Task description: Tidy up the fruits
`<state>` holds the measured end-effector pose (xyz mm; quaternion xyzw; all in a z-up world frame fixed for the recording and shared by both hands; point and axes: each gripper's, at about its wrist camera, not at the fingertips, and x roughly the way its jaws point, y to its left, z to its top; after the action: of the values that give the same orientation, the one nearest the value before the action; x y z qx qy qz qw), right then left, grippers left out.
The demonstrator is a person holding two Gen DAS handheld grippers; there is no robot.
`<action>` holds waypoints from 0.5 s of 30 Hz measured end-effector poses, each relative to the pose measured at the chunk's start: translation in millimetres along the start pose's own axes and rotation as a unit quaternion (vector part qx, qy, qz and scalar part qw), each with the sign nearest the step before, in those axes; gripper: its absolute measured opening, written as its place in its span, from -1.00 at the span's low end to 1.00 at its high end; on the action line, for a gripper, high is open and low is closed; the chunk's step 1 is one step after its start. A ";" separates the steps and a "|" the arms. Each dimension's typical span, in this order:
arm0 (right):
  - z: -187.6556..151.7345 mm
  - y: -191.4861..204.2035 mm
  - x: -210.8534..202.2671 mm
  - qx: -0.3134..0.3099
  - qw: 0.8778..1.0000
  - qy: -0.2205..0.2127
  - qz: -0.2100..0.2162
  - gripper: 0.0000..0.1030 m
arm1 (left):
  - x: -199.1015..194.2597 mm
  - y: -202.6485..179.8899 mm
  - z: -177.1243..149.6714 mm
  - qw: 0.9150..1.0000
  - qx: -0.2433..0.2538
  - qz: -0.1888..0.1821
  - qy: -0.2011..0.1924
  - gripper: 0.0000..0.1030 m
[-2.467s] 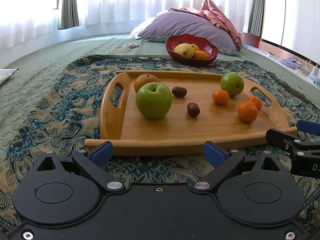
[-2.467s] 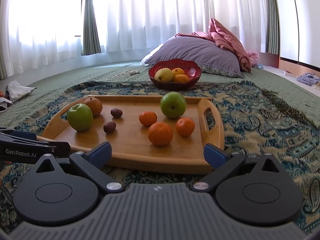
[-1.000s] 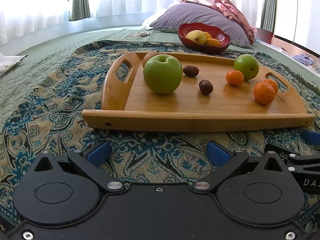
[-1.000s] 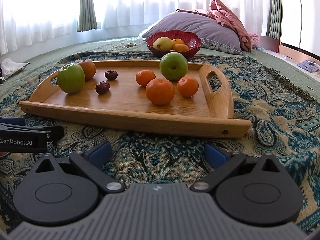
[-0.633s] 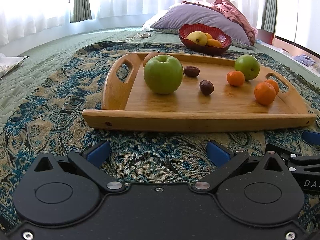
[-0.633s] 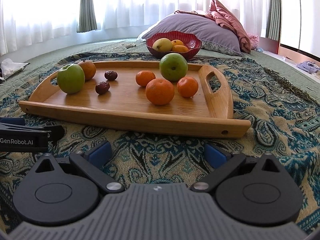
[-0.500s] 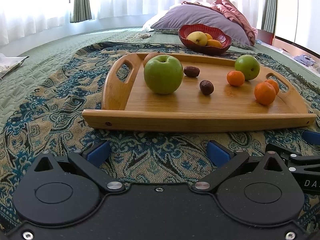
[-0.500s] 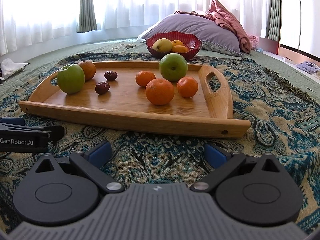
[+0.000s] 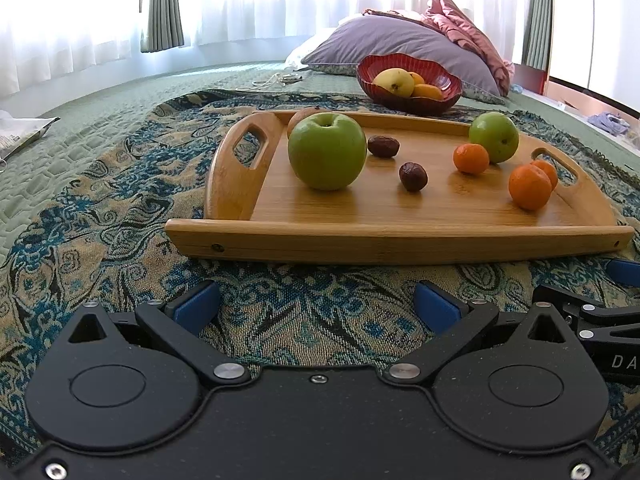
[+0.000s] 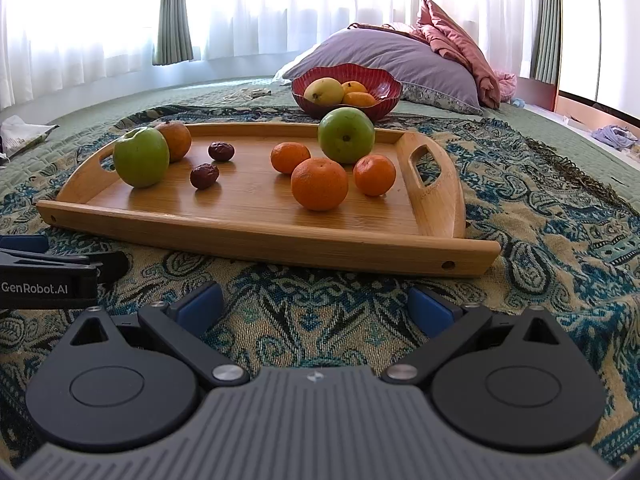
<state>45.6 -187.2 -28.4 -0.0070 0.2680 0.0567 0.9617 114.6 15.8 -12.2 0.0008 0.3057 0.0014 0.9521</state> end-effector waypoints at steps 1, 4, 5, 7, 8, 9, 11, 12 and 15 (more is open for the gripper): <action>0.0 0.0 0.0 0.000 1.000 0.000 0.000 1.00 | 0.3 -0.1 0.1 1.000 0.001 0.001 0.000 1.00; 0.0 0.0 -0.1 0.000 1.000 0.000 0.000 1.00 | -0.2 -0.9 -1.0 1.000 0.000 0.000 -0.001 1.00; 0.1 0.0 -0.1 0.000 1.000 0.000 0.000 1.00 | -0.1 -1.1 -1.2 1.000 0.000 0.000 -0.001 1.00; -0.1 0.1 -0.2 0.000 1.000 0.000 0.000 1.00 | -0.1 -1.1 -1.3 1.000 0.001 0.001 -0.001 1.00; 0.0 0.1 -0.2 0.000 1.000 0.000 0.000 1.00 | 0.0 -1.0 -1.3 1.000 0.001 0.001 -0.001 1.00; 0.0 0.1 -0.3 0.000 1.000 0.000 0.000 1.00 | 0.3 -0.8 -1.0 1.000 0.001 0.001 -0.001 1.00; -0.1 0.1 -0.5 -0.001 1.000 -0.001 -0.001 1.00 | -0.1 -1.1 -1.4 1.000 0.000 0.000 -0.001 1.00; -0.4 0.1 -0.7 -0.001 1.000 -0.001 -0.001 1.00 | 0.5 -0.9 -0.9 1.000 0.001 0.000 -0.001 1.00; -0.3 0.2 -0.6 -0.001 1.000 -0.001 -0.001 1.00 | 0.2 -0.9 -1.2 1.000 0.001 0.001 -0.001 1.00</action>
<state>44.9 -187.1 -28.4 -0.0082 0.2668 0.0556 0.9621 114.1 14.9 -13.3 0.0016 0.3047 0.0016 0.9524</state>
